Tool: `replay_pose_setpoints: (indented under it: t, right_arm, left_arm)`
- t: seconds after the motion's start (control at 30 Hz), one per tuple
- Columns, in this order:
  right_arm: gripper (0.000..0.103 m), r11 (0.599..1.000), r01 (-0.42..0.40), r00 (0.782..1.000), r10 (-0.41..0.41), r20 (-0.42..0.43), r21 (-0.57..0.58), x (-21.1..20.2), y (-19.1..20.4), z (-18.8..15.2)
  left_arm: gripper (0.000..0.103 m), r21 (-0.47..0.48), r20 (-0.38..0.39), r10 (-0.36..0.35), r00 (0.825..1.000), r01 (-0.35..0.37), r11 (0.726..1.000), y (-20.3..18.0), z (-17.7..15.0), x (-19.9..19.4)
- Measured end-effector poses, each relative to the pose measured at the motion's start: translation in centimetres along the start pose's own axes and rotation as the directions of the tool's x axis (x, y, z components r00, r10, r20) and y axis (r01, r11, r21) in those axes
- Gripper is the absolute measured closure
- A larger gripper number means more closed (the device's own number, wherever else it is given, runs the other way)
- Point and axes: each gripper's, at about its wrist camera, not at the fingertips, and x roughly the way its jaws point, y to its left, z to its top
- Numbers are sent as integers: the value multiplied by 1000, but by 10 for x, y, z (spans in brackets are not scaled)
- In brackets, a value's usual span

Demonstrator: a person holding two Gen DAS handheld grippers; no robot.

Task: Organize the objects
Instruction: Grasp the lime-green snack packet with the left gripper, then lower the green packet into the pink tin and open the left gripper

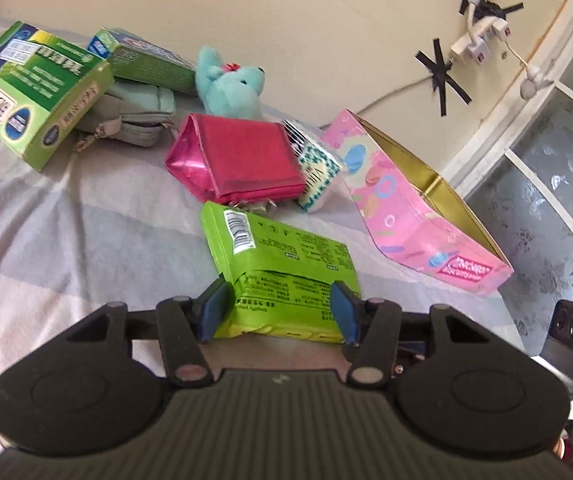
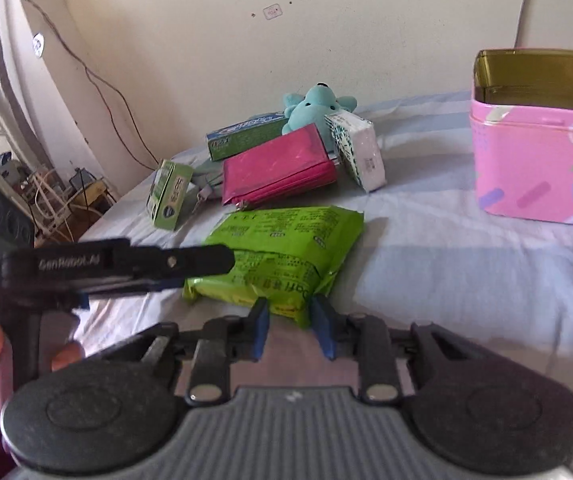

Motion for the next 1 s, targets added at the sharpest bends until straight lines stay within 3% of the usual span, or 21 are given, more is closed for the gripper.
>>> replay_pose_setpoints:
  t: [0.17, 0.2, 0.33, 0.4, 0.57, 0.73, 0.87, 1.0]
  right_arm:
    - [85, 993, 99, 995, -97, 38, -62, -33, -1, -20]
    - [85, 991, 120, 992, -117, 50, -53, -39, -5, -22]
    - [89, 987, 161, 977, -158, 140, -12, -66, -22, -17]
    - [89, 982, 188, 959, -179, 219, -22, -84, -23, -7]
    - [89, 952, 303, 875, -264, 406, -34, -117, -31, 20]
    - [89, 925, 379, 830, -346, 436, 13, -120, -67, 41]
    - [89, 917, 397, 833, -379, 403, 40, -111, -106, 71]
    - [89, 909, 412, 856, -407, 318, 55, -93, -145, 108]
  left_arm:
    - [46, 123, -36, -6, 999, 11, 992, -42, -15, 13]
    - [50, 131, -37, -13, 999, 18, 991, -49, -15, 16]
    - [53, 181, 16, -79, 997, 75, 981, -78, 3, 14]
    - [53, 232, 64, -124, 990, 106, 967, -98, 19, 10]
    - [53, 357, 138, -191, 972, 131, 925, -146, 49, 24]
    - [53, 394, 103, -199, 974, 144, 908, -172, 68, 72]
    - [53, 411, 84, -178, 980, 129, 903, -189, 90, 111]
    - [53, 394, 38, -133, 990, 107, 913, -200, 113, 158]
